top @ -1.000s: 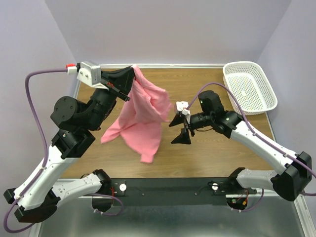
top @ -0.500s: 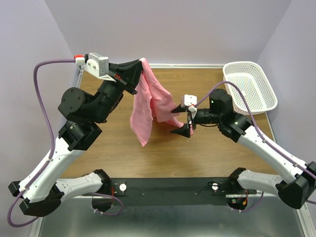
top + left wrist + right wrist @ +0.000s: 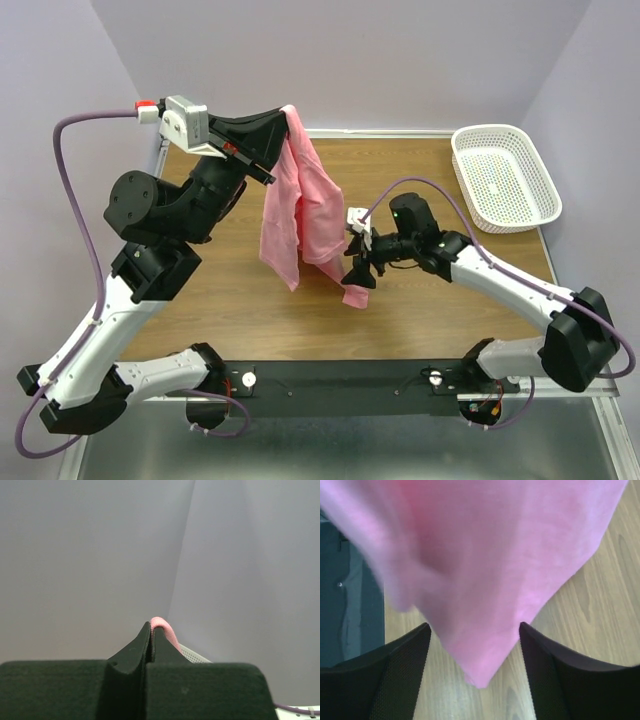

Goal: Fold and stack the t-shirts
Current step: Flatten the tshirt out

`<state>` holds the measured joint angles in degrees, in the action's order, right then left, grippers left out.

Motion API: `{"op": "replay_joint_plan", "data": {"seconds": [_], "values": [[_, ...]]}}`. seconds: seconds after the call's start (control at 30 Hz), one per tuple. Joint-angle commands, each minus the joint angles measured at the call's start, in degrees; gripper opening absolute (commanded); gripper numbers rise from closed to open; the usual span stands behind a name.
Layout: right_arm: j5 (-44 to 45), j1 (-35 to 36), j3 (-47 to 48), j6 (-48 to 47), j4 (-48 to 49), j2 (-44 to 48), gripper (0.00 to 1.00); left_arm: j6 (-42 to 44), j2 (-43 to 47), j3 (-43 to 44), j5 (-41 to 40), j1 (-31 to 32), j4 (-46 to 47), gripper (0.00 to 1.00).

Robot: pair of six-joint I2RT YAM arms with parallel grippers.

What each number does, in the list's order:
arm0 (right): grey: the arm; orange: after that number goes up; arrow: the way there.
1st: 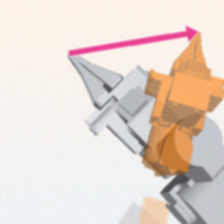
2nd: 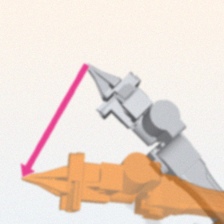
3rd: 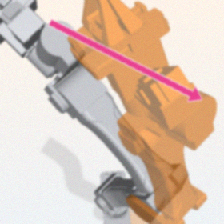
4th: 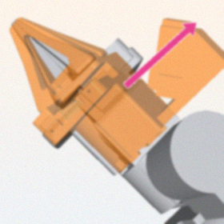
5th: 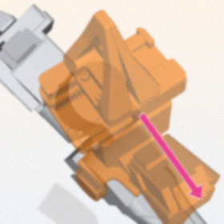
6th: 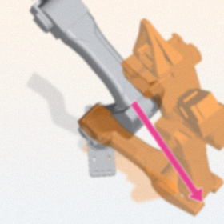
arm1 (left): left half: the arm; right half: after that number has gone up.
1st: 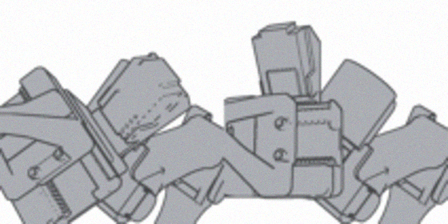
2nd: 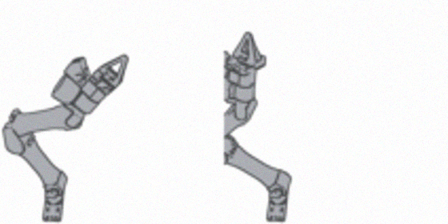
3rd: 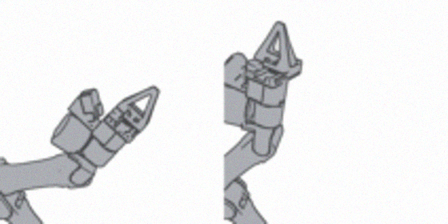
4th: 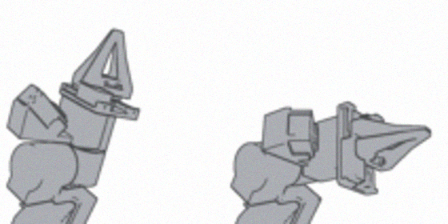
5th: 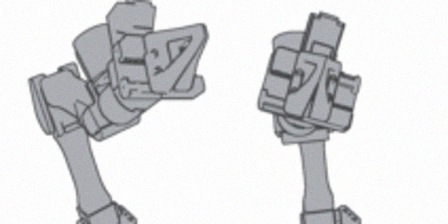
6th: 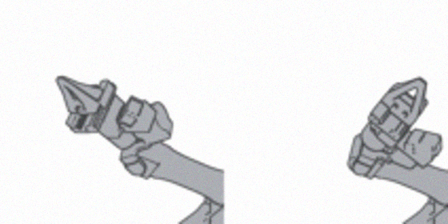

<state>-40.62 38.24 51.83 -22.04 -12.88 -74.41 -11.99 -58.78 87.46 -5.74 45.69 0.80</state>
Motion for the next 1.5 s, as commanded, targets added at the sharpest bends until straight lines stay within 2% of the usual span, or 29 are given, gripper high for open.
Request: {"op": "replay_joint_plan", "data": {"seconds": [0.0, 0.07, 0.1, 0.13, 0.17, 0.2, 0.3, 0.47, 0.67, 0.83, 0.87, 0.93, 1.03, 1.13, 1.3, 1.33, 1.4, 1.47], "values": [[-1.3, 0.3, 0.2, 2.3, 3.8, -1.2, 0.66, -0.4, 0.0, 1.6, 1.5, -0.4, 1.7, 0.00], [-2.5, 0.3, 0.3, 2.4, 3.7, -1.3, 0.50, -0.2, 0.2, 1.5, 1.2, -0.3, 1.5, 0.00], [-3.2, 0.3, 0.4, 2.4, 3.7, -1.1, 0.31, 0.0, 0.4, 1.4, 0.8, -0.4, 1.4, 0.00], [-2.9, 0.3, 0.5, 2.4, 3.6, -0.6, 0.18, 0.1, 0.6, 1.4, 0.6, -0.4, 1.2, 0.00], [-2.2, 0.2, 1.1, 2.6, 3.0, 0.7, 0.07, 0.3, 1.1, 1.2, 0.1, -0.4, 0.8, 0.00], [0.0, 0.3, 1.6, 2.2, 2.3, 1.8, 0.01, 0.5, 1.5, 1.2, -0.1, -0.4, 0.5, 0.00], [4.2, -0.4, 8.0, -5.0, -7.9, 5.7, 0.01, 1.2, 3.3, 1.0, -1.5, -0.4, -0.7, 0.00], [10.6, -3.2, 17.3, -8.4, -17.1, 12.7, 0.01, 2.8, 7.2, 0.9, -4.0, -0.4, -4.4, 0.00], [16.3, -4.0, 39.5, -10.6, -30.0, 13.5, 0.01, 3.1, 11.0, 1.4, -2.7, -0.4, -4.1, 0.00], [14.5, -4.3, 60.1, -12.0, -40.0, 11.5, 0.00, 0.9, 15.5, 0.7, 1.3, -0.4, -1.8, 0.00], [14.3, -4.5, 67.0, -11.8, -42.7, 10.8, 0.01, 0.0, 17.2, -0.7, 2.0, -0.4, -1.1, 0.00], [14.3, -5.1, 70.9, -11.7, -44.0, 11.4, 0.00, -2.6, 18.9, -3.0, 1.9, -0.4, 0.2, 0.00], [17.0, -6.2, 71.0, -11.4, -43.5, 12.5, 0.01, -5.8, 21.9, -8.9, -1.7, -0.4, 1.0, 0.00], [21.8, -6.2, 64.8, -11.8, -42.6, 12.4, 0.00, -8.0, 24.2, -16.4, -8.7, -0.3, 1.4, 0.00], [28.0, -6.2, 48.7, -11.4, -33.9, 11.1, 0.01, -14.4, 24.4, -26.9, -23.6, -0.4, -0.4, 0.00], [29.9, -6.2, 42.3, -11.4, -32.0, 10.8, 0.00, -15.1, 24.2, -30.1, -25.5, -0.4, -0.5, 0.00], [32.7, -6.4, 36.2, -11.9, -25.9, 7.6, 0.01, -18.3, 23.3, -35.1, -31.8, -1.0, -0.7, 0.00], [30.9, -10.2, 29.5, -12.0, -20.8, 1.4, 0.01, -21.6, 21.8, -41.0, -32.1, -2.9, 0.1, 0.00]]}}
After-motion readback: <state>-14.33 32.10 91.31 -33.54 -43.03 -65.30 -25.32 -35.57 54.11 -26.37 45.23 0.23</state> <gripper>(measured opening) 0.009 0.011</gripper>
